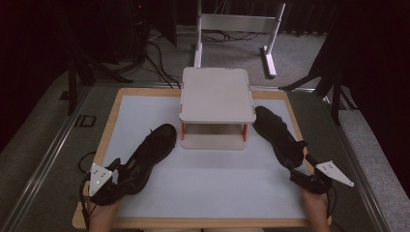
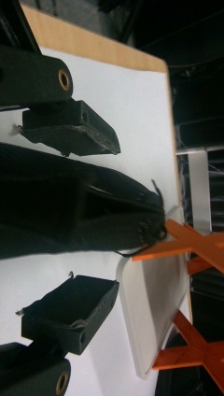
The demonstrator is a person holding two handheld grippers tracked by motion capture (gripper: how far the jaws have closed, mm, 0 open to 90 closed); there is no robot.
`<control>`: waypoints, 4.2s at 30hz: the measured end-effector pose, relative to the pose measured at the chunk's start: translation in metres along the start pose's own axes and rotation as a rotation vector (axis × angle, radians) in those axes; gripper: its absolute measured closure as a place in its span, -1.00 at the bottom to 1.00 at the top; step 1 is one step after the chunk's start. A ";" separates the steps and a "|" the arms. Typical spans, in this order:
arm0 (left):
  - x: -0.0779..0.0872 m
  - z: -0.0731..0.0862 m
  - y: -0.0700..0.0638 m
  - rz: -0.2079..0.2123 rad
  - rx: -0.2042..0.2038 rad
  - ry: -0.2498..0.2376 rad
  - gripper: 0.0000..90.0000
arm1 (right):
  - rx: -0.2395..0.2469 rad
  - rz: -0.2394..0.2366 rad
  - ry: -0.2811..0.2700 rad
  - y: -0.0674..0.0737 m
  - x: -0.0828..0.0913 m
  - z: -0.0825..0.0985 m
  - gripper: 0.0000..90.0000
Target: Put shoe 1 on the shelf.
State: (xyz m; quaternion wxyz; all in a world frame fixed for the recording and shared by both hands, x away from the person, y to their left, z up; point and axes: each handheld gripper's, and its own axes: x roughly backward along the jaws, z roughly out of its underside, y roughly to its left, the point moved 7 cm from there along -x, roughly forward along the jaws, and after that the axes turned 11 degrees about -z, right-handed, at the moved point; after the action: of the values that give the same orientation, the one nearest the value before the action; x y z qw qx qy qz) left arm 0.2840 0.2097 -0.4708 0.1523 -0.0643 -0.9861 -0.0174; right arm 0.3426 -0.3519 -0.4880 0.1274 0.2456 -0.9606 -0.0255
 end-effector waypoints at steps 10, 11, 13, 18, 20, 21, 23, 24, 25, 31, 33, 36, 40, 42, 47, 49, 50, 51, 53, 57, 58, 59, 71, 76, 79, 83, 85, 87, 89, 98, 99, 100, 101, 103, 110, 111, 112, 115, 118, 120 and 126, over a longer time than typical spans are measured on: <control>-0.020 0.023 0.002 -0.002 0.013 0.042 -0.24 | 0.002 0.005 0.000 0.000 0.000 0.000 -0.70; -0.020 0.024 0.002 0.002 0.014 0.039 -0.17 | 0.001 0.005 0.001 0.000 0.000 0.000 -0.70; -0.019 0.024 0.003 -0.002 0.015 0.038 -0.11 | 0.005 0.007 -0.002 0.000 0.000 0.000 -0.70; -0.018 0.024 0.002 0.019 0.019 0.035 0.13 | 0.006 0.008 -0.002 0.000 0.000 0.000 -0.70; -0.019 0.027 -0.002 0.028 -0.013 0.031 0.44 | 0.008 0.009 -0.004 0.000 0.000 0.000 -0.70; -0.019 0.028 -0.002 0.020 -0.019 0.024 0.54 | 0.004 0.008 -0.004 0.000 0.000 0.000 -0.70; -0.019 0.027 -0.002 0.021 -0.037 0.024 0.68 | 0.003 0.006 -0.011 0.000 0.000 -0.001 -0.72; -0.018 0.027 -0.002 0.012 -0.041 0.017 0.74 | 0.004 -0.001 -0.015 0.000 0.001 -0.001 -0.72; -0.018 0.027 -0.003 0.008 -0.044 0.016 0.78 | 0.007 -0.003 -0.017 0.000 0.001 -0.001 -0.73; -0.014 0.022 0.000 -0.005 0.000 -0.022 0.88 | 0.006 0.017 -0.012 -0.002 0.000 0.000 -0.73; -0.010 0.017 0.000 -0.020 0.021 -0.027 0.88 | 0.004 0.024 -0.021 -0.002 0.001 -0.001 -0.73; 0.002 0.006 -0.006 -0.056 0.014 -0.062 0.88 | -0.004 0.026 -0.021 -0.004 0.001 0.000 -0.73; 0.013 -0.004 -0.014 -0.065 0.038 -0.093 0.88 | 0.002 0.029 -0.019 -0.003 0.001 0.000 -0.73; 0.022 -0.011 -0.024 -0.094 0.033 -0.118 0.88 | 0.005 0.030 -0.019 -0.003 0.001 0.000 -0.73; 0.031 -0.020 -0.042 -0.025 0.072 -0.109 0.87 | -0.003 0.035 -0.028 -0.005 0.002 0.000 -0.73; 0.032 -0.021 -0.047 -0.015 0.063 -0.107 0.87 | 0.000 0.038 -0.036 -0.006 0.002 -0.001 -0.73; 0.033 -0.021 -0.051 -0.009 0.060 -0.107 0.87 | 0.000 0.038 -0.036 -0.006 0.002 -0.001 -0.73; 0.033 -0.021 -0.061 0.007 0.047 -0.108 0.87 | 0.003 0.045 -0.049 -0.006 0.003 -0.002 -0.74; 0.032 -0.021 -0.065 0.019 0.047 -0.105 0.87 | 0.008 0.053 -0.055 -0.007 0.004 -0.002 -0.75; 0.021 -0.019 -0.082 0.046 0.056 -0.080 0.87 | 0.013 0.067 -0.075 -0.008 0.006 -0.003 -0.75; 0.018 -0.019 -0.086 0.046 0.057 -0.076 0.87 | 0.015 0.071 -0.079 -0.008 0.006 -0.004 -0.75; 0.016 -0.019 -0.089 0.048 0.052 -0.077 0.87 | 0.017 0.062 -0.086 -0.008 0.007 -0.004 -0.75; -0.016 -0.025 -0.123 0.059 0.042 -0.105 0.87 | 0.017 0.063 -0.084 -0.008 0.007 -0.004 -0.75; -0.036 -0.026 -0.135 0.046 0.060 -0.136 0.87 | 0.017 0.055 -0.079 -0.008 0.006 -0.003 -0.75; -0.043 -0.028 -0.139 0.037 0.067 -0.134 0.87 | 0.020 0.055 -0.075 -0.007 0.006 -0.003 -0.75; -0.061 -0.029 -0.149 -0.019 0.102 -0.132 0.86 | 0.022 0.050 -0.070 -0.007 0.005 -0.003 -0.75; -0.067 -0.029 -0.153 -0.045 0.114 -0.132 0.87 | 0.024 0.051 -0.067 -0.007 0.005 -0.002 -0.75; -0.073 -0.030 -0.158 -0.070 0.118 -0.135 0.86 | 0.024 0.049 -0.067 -0.006 0.005 -0.002 -0.75; -0.079 -0.031 -0.163 -0.076 0.119 -0.137 0.86 | 0.025 0.047 -0.065 -0.006 0.004 -0.002 -0.75; -0.110 -0.035 -0.179 -0.143 0.113 -0.112 0.86 | 0.021 0.041 -0.066 -0.006 0.005 -0.002 -0.75; -0.116 -0.037 -0.179 -0.174 0.114 -0.105 0.86 | 0.018 0.040 -0.067 -0.007 0.005 -0.002 -0.75; -0.119 -0.038 -0.178 -0.188 0.120 -0.104 0.86 | 0.016 0.039 -0.067 -0.007 0.005 -0.002 -0.75; -0.119 -0.038 -0.178 -0.188 0.120 -0.104 0.86 | 0.015 0.037 -0.067 -0.007 0.005 -0.002 -0.75; -0.129 -0.040 -0.176 -0.226 0.119 -0.103 0.86 | 0.013 0.036 -0.069 -0.007 0.005 -0.002 -0.75; -0.145 -0.048 -0.176 -0.266 0.129 -0.127 0.85 | 0.004 0.030 -0.070 -0.007 0.005 -0.002 -0.75; -0.148 -0.049 -0.176 -0.277 0.109 -0.138 0.85 | 0.003 0.029 -0.071 -0.007 0.005 -0.002 -0.75; -0.154 -0.051 -0.176 -0.287 0.107 -0.135 0.85 | 0.000 0.030 -0.072 -0.007 0.005 -0.002 -0.75; -0.161 -0.055 -0.179 -0.311 0.101 -0.128 0.85 | -0.001 0.027 -0.073 -0.008 0.005 -0.002 -0.75; -0.170 -0.054 -0.182 -0.317 0.113 -0.111 0.84 | -0.003 0.026 -0.074 -0.008 0.006 -0.002 -0.75; -0.172 -0.053 -0.182 -0.317 0.117 -0.112 0.83 | -0.006 0.024 -0.074 -0.008 0.006 -0.002 -0.75; -0.177 -0.047 -0.184 -0.272 0.112 -0.091 0.76 | -0.008 0.018 -0.077 -0.008 0.005 -0.002 -0.75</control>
State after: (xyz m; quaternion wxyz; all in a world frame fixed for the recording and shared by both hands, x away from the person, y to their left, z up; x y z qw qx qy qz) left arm 0.4408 0.0029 -0.4819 0.1073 0.0775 -0.9910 0.0202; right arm 0.3423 -0.3616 -0.4854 0.0914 0.2354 -0.9669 -0.0379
